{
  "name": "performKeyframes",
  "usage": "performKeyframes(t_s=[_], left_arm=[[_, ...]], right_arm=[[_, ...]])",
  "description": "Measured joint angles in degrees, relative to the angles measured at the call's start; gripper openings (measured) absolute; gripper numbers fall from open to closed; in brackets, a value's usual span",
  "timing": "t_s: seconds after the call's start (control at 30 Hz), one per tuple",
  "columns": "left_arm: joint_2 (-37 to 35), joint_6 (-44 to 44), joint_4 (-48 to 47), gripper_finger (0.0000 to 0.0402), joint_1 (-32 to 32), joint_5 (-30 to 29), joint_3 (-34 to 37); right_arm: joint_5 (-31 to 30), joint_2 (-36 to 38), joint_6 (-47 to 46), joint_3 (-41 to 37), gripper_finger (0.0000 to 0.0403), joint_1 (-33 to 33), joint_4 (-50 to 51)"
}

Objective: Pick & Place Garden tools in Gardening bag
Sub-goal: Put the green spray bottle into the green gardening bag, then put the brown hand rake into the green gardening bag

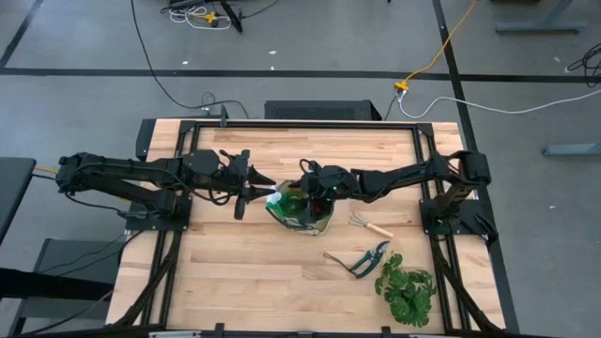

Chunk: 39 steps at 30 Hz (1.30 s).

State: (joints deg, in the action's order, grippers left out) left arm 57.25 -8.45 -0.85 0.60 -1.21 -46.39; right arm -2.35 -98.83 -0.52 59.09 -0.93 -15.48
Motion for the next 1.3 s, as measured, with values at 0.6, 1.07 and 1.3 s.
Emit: performKeyframes(t_s=[0.6, 1.07, 1.3], left_arm=[[0.00, -1.38, -0.30, 0.0112, 0.01, 0.00, 0.00], [0.00, -1.36, -0.41, 0.0112, 0.00, 0.00, 0.00], [0.00, -1.36, -0.41, 0.0112, 0.01, 0.00, 0.00]], right_arm=[[-2.95, 13.93, -0.50, -0.02, 0.0215, 1.82, 27.05], [-5.68, 27.25, -9.71, 0.00, 0.0215, 6.44, 46.63], [-5.57, 28.38, -17.08, 0.00, 0.0215, 10.68, 60.32]])
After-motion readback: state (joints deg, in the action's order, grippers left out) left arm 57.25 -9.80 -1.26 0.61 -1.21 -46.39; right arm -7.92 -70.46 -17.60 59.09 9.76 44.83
